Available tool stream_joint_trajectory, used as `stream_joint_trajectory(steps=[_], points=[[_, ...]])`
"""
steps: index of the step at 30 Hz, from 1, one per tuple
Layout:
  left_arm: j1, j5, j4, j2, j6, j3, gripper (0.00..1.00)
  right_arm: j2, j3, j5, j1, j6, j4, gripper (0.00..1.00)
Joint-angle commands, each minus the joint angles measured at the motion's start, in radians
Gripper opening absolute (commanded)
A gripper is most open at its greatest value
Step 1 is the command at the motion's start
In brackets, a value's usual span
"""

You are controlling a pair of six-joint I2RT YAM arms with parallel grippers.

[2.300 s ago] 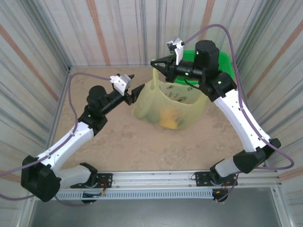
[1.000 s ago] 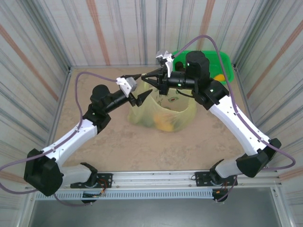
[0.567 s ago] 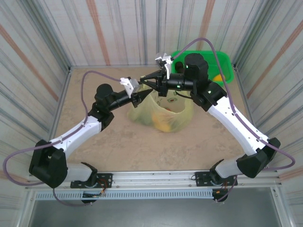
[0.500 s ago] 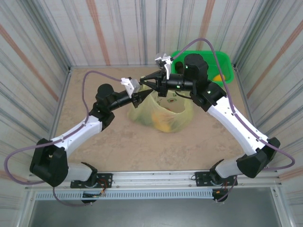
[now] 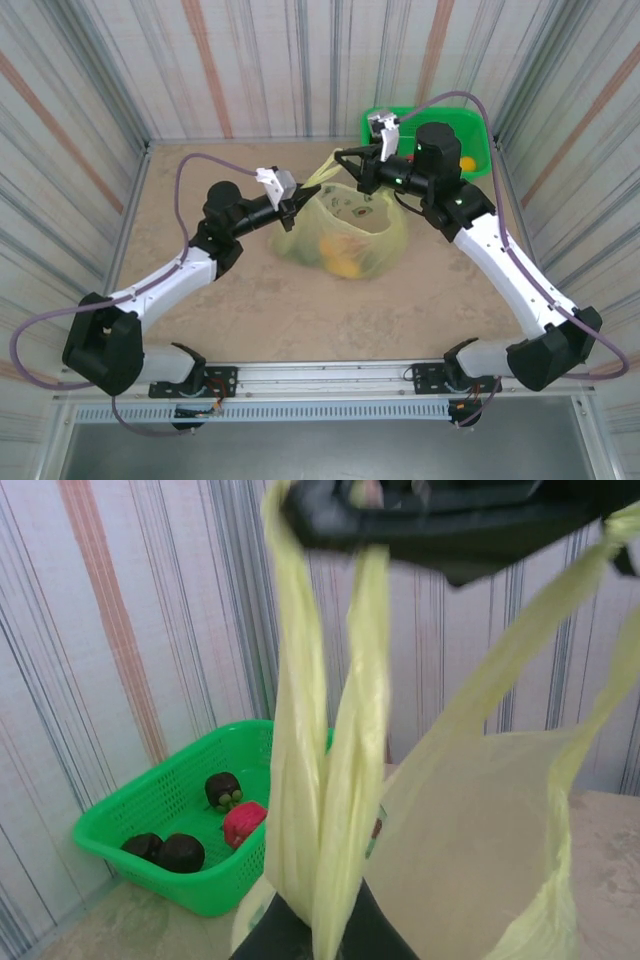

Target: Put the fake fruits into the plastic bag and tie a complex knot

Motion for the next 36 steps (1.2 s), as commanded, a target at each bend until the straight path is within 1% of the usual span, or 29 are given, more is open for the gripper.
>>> stream_joint_trajectory(steps=[1,3,6,8,10,11,13,14,15,16,18,22,25,27,28,30,34,36], points=[[0.011,-0.033,-0.033,-0.029,0.01,-0.037,0.0,-0.068,-0.041,0.157,-0.061,0.118,0.102,0.0],[0.011,-0.033,-0.051,-0.032,0.01,-0.037,0.0,-0.078,-0.062,0.181,-0.074,0.142,0.114,0.0],[0.011,-0.035,-0.064,-0.033,0.006,-0.036,0.0,-0.073,-0.064,0.172,-0.087,0.16,0.11,0.0],[0.012,-0.06,-0.102,-0.035,0.002,-0.021,0.0,-0.068,-0.055,0.147,-0.086,0.16,0.108,0.0],[0.014,-0.078,-0.129,-0.043,-0.006,-0.012,0.0,-0.057,-0.027,0.08,-0.088,0.145,0.092,0.01],[0.014,-0.094,-0.137,-0.047,-0.015,-0.011,0.0,-0.052,-0.009,0.039,-0.088,0.128,0.082,0.1],[0.014,-0.124,-0.18,-0.056,-0.034,0.0,0.0,-0.051,0.022,-0.026,-0.088,0.075,0.058,0.34],[0.013,-0.145,-0.215,-0.062,-0.045,0.007,0.0,-0.057,0.037,-0.037,-0.089,0.037,0.038,0.42],[0.015,-0.151,-0.233,-0.068,-0.055,0.007,0.0,-0.067,0.045,-0.018,-0.091,0.008,0.01,0.47],[0.018,-0.152,-0.233,-0.078,-0.062,-0.003,0.0,-0.087,0.042,0.009,-0.098,-0.014,0.0,0.5],[0.021,-0.166,-0.225,-0.089,-0.07,-0.019,0.0,-0.123,0.021,0.015,-0.127,-0.03,0.018,0.55],[0.048,-0.164,-0.209,-0.094,-0.092,-0.035,0.0,-0.193,-0.057,-0.111,-0.219,-0.025,0.109,0.57],[0.084,-0.171,-0.16,-0.092,-0.136,-0.057,0.0,-0.268,-0.131,-0.144,-0.222,-0.094,0.121,0.6],[0.11,-0.16,-0.12,-0.086,-0.167,-0.068,0.0,-0.312,-0.192,-0.179,-0.224,-0.11,0.15,0.63],[0.119,-0.153,-0.107,-0.082,-0.175,-0.07,0.0,-0.337,-0.223,-0.214,-0.224,-0.13,0.169,0.65],[0.126,-0.138,-0.105,-0.074,-0.175,-0.066,0.0,-0.39,-0.294,-0.259,-0.209,-0.186,0.194,0.76],[0.127,-0.117,-0.098,-0.069,-0.167,-0.073,0.0,-0.478,-0.438,-0.217,-0.163,-0.361,0.204,0.92],[0.127,-0.114,-0.105,-0.071,-0.157,-0.073,0.0,-0.47,-0.46,-0.222,-0.167,-0.422,0.19,0.93]])
